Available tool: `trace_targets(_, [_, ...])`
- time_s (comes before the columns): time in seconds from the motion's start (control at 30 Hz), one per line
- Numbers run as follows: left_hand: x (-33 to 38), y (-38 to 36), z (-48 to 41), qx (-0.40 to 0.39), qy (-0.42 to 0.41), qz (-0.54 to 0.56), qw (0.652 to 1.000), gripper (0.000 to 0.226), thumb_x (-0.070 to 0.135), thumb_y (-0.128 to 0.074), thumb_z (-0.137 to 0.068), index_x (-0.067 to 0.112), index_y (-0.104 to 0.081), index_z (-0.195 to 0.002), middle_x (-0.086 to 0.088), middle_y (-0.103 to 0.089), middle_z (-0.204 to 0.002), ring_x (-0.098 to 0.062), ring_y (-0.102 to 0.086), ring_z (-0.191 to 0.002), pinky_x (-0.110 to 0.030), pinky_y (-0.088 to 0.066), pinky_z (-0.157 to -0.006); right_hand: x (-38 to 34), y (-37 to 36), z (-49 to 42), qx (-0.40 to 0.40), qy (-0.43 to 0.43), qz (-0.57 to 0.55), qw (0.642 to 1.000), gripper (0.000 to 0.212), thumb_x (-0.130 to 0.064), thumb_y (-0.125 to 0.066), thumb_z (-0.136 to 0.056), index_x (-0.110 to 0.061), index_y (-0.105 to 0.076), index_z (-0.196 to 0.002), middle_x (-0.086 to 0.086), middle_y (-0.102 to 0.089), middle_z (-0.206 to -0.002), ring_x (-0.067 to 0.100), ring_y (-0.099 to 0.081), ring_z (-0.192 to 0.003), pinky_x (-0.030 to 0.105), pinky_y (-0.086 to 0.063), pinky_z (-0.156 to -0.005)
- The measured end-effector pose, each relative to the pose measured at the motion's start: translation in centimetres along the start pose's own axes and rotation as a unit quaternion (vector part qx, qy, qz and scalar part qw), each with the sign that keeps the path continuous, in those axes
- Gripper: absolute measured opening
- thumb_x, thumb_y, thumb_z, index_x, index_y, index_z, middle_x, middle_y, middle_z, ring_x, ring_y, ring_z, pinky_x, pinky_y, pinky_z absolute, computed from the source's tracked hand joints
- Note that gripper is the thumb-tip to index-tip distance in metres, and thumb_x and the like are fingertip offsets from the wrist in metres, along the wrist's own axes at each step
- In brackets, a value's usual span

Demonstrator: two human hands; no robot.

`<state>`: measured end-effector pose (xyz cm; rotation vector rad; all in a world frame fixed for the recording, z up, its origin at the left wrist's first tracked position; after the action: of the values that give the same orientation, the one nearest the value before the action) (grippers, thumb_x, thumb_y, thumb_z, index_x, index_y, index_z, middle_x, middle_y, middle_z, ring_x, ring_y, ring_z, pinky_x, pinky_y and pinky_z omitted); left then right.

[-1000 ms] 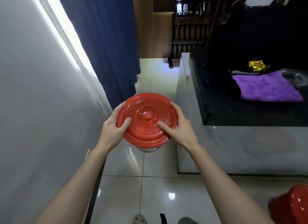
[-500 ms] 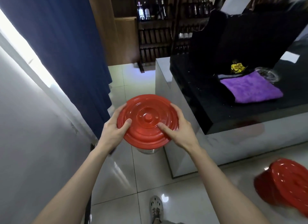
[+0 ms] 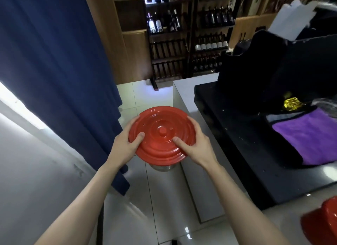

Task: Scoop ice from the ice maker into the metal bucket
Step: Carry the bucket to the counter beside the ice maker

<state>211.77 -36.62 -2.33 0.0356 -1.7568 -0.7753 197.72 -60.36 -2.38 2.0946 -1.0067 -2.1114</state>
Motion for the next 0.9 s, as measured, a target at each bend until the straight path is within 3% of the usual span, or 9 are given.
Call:
trace_targets(0.3, [-2.3, 0.8, -9.1, -0.013, 0.0, 0.019, 1.0, 0.056, 0.052, -0.059, -0.105, 0.056, -0.038, -0.157, 0.035, -0.057, -0.14, 0.008, -0.061, -0.123, -0.015, -0.051, -0.099, 0.2, -1.8, -9.1, 0.005, -0.004, 0.023, 1.0, 0.094, -0.074, -0.079, -0.079, -0.054, -0.03, -0.156, -0.017, -0.062, -0.144, 0.009, -0.061, -0.129, 0.042, -0.053, -0.111])
trace_targets(0.5, [-5.1, 1.1, -17.8, -0.037, -0.012, 0.036, 0.999, 0.061, 0.06, -0.058, -0.1, 0.055, -0.038, -0.158, 0.032, -0.053, -0.144, -0.005, -0.06, -0.13, -0.03, -0.055, -0.105, 0.4, -3.3, -15.8, 0.032, -0.013, 0.015, 0.999, 0.091, -0.069, -0.081, -0.081, -0.055, -0.03, -0.156, -0.021, -0.064, -0.138, 0.003, -0.062, -0.125, 0.038, -0.054, -0.108])
trace_targets(0.63, [-5.5, 1.4, -24.2, -0.056, -0.025, 0.041, 0.997, 0.061, 0.057, -0.059, -0.101, 0.051, -0.04, -0.158, 0.037, -0.053, -0.139, 0.005, -0.058, -0.125, -0.027, -0.055, -0.103, 0.2, -3.9, -20.8, 0.059, -0.029, 0.018, 0.998, 0.088, -0.067, -0.082, -0.081, -0.057, -0.031, -0.153, -0.023, -0.064, -0.135, 0.003, -0.063, -0.124, 0.037, -0.054, -0.108])
trace_targets(0.77, [-5.9, 1.6, -30.7, -0.075, -0.037, 0.044, 0.996, 0.059, 0.053, -0.061, -0.103, 0.05, -0.04, -0.158, 0.02, -0.059, -0.145, -0.004, -0.06, -0.129, -0.031, -0.054, -0.105, -0.4, -3.9, -25.9, 0.087, -0.038, 0.024, 0.995, 0.087, -0.067, -0.082, -0.08, -0.058, -0.033, -0.152, -0.025, -0.066, -0.132, 0.0, -0.064, -0.121, 0.037, -0.054, -0.108])
trace_targets(0.9, [-6.3, 1.7, -36.3, -0.086, -0.054, 0.023, 0.995, 0.057, 0.053, -0.06, -0.104, 0.053, -0.039, -0.157, 0.023, -0.06, -0.139, 0.003, -0.06, -0.121, -0.023, -0.052, -0.098, -0.7, -3.8, -30.1, 0.109, -0.042, 0.024, 0.993, 0.086, -0.066, -0.083, -0.08, -0.057, -0.034, -0.151, -0.026, -0.065, -0.13, 0.001, -0.064, -0.119, 0.033, -0.053, -0.107])
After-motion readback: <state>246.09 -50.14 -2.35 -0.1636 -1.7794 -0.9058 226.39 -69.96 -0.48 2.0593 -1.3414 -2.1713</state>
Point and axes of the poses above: each hand's wrist, its own z-axis away from the middle knuckle, its own y-axis out of the back of the hand, x = y × z, the point moved 10 cm from there along -z, towards the middle knuckle
